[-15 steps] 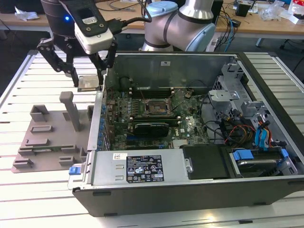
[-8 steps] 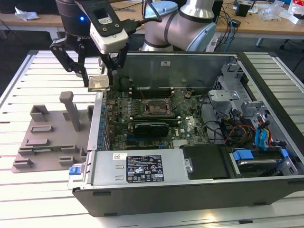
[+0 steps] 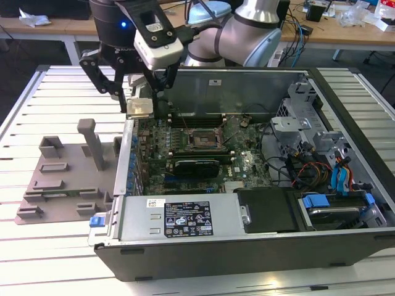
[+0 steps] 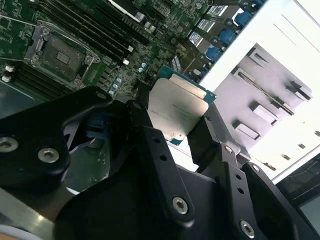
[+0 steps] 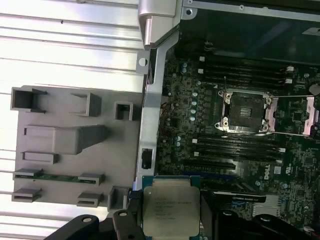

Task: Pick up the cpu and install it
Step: 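Pick up the cpu and move it towards the insertion slot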

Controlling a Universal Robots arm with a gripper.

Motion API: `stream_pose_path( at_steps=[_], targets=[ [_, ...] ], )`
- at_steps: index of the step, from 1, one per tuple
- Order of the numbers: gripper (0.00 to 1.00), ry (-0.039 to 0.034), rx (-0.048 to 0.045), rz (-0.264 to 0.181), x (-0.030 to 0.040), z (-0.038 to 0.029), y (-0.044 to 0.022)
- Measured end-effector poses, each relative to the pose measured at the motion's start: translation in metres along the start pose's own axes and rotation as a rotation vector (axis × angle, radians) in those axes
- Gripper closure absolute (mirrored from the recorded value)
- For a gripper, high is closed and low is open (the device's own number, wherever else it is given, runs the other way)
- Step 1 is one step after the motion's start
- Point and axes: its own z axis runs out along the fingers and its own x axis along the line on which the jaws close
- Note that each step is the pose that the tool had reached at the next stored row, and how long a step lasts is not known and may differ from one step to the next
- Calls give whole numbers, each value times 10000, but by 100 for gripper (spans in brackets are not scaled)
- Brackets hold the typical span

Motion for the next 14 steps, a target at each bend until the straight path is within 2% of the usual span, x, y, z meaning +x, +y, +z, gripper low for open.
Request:
stream_pose_path(
  at_steps=[4, 14],
  targets=[
    [45, 9, -1, -1, -115, 1, -11],
    [45, 21, -1, -1, -271, 2, -26]
  ],
)
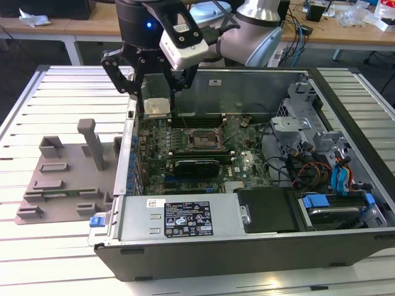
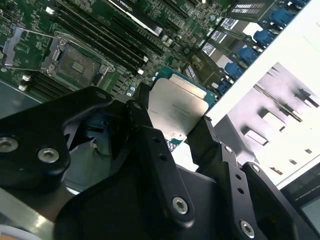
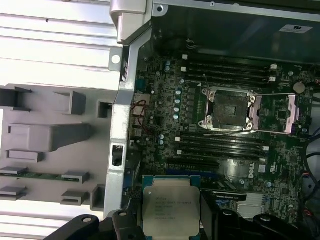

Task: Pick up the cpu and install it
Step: 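Pick up the cpu and move it towards the insertion slot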

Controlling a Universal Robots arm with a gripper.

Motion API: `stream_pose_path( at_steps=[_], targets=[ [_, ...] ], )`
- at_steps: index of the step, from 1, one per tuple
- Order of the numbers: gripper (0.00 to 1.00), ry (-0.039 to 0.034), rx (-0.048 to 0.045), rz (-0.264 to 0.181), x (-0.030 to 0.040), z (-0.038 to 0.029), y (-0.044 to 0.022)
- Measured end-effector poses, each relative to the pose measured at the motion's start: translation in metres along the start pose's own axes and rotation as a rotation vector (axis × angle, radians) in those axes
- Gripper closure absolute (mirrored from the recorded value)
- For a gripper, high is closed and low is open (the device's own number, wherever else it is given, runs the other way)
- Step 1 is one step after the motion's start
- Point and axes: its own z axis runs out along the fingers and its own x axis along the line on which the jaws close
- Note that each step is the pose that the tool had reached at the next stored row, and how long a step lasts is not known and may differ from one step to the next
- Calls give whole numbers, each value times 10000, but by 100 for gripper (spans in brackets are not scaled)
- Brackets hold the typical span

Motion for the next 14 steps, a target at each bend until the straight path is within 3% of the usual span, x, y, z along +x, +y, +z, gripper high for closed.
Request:
stream_pose_path(
  at_steps=[14],
  targets=[
    [45, 17, -3, 1, -249, 12, -23]
  ],
)
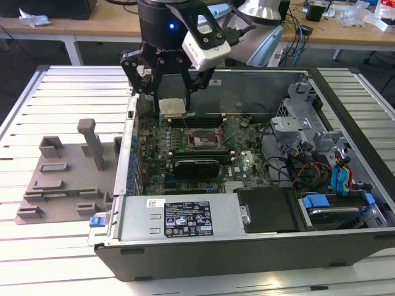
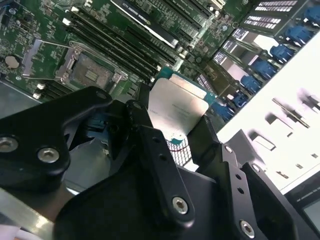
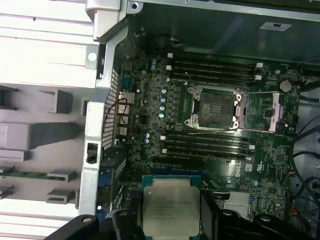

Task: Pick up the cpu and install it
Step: 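Pick up the cpu and move it towards the insertion slot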

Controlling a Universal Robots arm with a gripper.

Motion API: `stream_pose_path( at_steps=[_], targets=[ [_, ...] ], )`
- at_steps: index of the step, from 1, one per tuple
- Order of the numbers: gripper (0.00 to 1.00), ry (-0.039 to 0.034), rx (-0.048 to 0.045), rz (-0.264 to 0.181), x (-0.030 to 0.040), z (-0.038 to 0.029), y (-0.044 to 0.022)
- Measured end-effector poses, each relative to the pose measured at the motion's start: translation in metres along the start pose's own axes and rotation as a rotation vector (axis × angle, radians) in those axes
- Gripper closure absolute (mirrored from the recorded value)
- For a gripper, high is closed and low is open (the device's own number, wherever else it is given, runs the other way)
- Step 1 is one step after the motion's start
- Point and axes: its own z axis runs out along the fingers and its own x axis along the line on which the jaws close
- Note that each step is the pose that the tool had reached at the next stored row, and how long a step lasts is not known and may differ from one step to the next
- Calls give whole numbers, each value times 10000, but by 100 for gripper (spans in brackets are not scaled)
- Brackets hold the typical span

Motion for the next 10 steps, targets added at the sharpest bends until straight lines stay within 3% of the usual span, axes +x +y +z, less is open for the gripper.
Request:
stream_pose_path(
  at_steps=[7, 10],
  targets=[
    [45, 25, -2, -1, -124, 70, 41],
    [45, 32, -3, 0, -210, 119, 153]
  ],
)
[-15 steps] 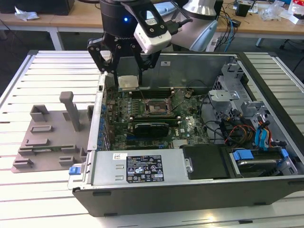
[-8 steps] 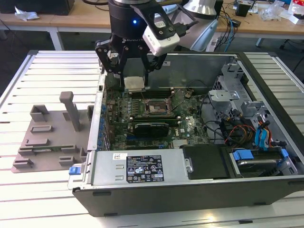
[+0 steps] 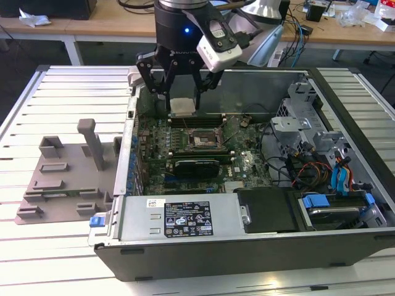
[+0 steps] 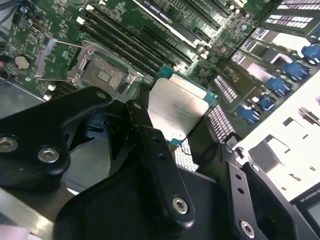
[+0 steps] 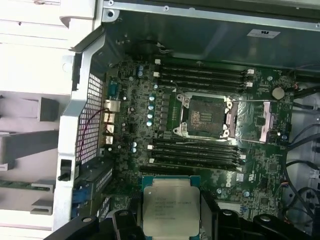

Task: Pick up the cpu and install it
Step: 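Pick up the cpu and move it towards the insertion slot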

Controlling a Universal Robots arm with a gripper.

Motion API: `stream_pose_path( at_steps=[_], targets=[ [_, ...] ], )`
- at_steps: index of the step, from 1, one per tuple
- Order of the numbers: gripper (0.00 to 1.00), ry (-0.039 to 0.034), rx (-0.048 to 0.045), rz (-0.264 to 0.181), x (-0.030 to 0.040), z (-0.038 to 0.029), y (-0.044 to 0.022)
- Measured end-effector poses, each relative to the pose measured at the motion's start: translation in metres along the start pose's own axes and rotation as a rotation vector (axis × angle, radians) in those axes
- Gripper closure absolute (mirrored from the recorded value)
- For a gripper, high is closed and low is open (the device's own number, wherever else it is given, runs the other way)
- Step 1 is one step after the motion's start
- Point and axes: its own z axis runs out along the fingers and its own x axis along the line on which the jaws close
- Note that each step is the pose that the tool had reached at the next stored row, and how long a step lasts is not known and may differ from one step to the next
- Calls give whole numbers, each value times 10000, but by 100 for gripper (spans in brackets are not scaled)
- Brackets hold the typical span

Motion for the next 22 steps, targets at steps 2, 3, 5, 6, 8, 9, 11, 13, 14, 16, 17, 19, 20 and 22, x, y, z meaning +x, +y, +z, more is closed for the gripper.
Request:
stream_pose_path(
  at_steps=[2, 3, 5, 6, 8, 9, 11, 13, 14, 16, 17, 19, 20, 22],
  targets=[
    [45, 5, 2, -1, -27, 14, 26],
    [45, 7, 0, -1, -41, 25, 38],
    [45, 12, 0, -1, -60, 44, 55],
    [45, 14, -1, 0, -67, 53, 61],
    [45, 22, 0, -1, -93, 93, 80],
    [45, 24, -4, 0, -108, 116, 84],
    [45, 30, -2, -1, -130, 141, 87],
    [45, 33, -3, -2, -146, 159, 88],
    [45, 35, -3, -2, -153, 167, 89],
    [45, 42, -2, -1, -182, 210, 91],
    [45, 44, -3, -2, -194, 228, 92],
    [45, 51, -4, -1, -229, 269, 94],
    [45, 55, -5, -1, -241, 284, 95],
    [45, 62, -5, -1, -268, 321, 96]
  ],
)
